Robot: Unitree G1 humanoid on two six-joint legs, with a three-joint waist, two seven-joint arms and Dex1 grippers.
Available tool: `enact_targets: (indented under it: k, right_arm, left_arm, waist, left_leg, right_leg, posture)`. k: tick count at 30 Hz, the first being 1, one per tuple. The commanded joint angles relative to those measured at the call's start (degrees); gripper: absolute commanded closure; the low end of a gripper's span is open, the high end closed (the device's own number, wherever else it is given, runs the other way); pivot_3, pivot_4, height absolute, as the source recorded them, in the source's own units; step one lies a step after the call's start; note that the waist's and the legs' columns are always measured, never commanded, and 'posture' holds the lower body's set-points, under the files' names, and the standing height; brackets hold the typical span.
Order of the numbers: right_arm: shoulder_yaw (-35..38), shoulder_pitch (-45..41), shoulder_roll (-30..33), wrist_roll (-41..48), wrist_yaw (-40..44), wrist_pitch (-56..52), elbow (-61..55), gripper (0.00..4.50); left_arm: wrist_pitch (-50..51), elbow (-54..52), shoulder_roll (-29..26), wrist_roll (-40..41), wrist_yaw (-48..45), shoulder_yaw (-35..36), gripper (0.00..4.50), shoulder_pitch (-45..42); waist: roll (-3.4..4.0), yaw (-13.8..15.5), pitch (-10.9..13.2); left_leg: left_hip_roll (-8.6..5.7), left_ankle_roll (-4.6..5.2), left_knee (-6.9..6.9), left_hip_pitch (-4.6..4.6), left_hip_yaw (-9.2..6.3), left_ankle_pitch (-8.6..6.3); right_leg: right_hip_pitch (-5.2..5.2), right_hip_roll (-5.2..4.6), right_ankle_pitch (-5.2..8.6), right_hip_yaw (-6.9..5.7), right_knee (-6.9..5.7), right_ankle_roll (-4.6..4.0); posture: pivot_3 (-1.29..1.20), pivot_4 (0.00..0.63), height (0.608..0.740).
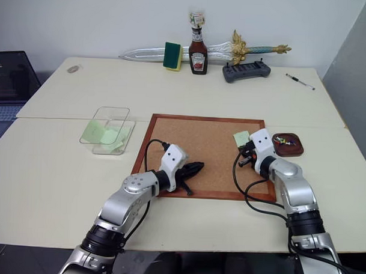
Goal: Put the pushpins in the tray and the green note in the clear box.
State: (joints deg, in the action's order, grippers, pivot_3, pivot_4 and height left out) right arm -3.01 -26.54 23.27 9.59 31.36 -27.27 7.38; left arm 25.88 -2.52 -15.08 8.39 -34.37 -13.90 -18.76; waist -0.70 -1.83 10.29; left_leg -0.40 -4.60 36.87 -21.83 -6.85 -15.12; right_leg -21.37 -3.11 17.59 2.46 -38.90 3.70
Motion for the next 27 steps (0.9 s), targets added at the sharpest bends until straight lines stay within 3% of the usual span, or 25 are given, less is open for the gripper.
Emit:
enact_targets:
  k: [1,21,27]
  right_arm:
    - [1.57,-0.82,0.38,0.28,0.12,1.49,-1.22,4.47]
    - [2.96,-2.85,-1.12,3.69,1.49,2.29,-10.67,4.47]
    - [2.03,-1.57,-0.04,3.19,2.03,2.31,-11.89,4.47]
  left_arm:
    - [2.05,1.45,0.04,-0.71,-0.36,-1.91,4.50,1.58]
    - [2.34,1.11,-0.26,-0.67,-0.27,-2.00,4.50,1.81]
    - [6.88,-3.09,0.81,5.48,-0.42,3.47,4.50,0.83]
  waist:
    - [0.00,0.00,0.00]
    - [0.01,-0.03,0.00]
    - [0.00,-0.04,0.00]
  left_leg:
    - [0.00,0.00,0.00,0.00,0.00,0.00]
    - [0.01,0.00,-0.01,0.00,-0.04,0.00]
    - [0.01,0.00,-0.01,0.00,-0.03,0.00]
  right_leg:
    - [0.00,0.00,0.00,0.00,0.00,0.00]
    - [-0.01,0.00,0.00,-0.02,-0.01,0.00]
    - [-0.02,0.01,0.00,-0.02,-0.01,0.00]
  posture:
    - [0.00,0.150,0.740]
    - [0.00,0.150,0.740]
    - [0.00,0.150,0.740]
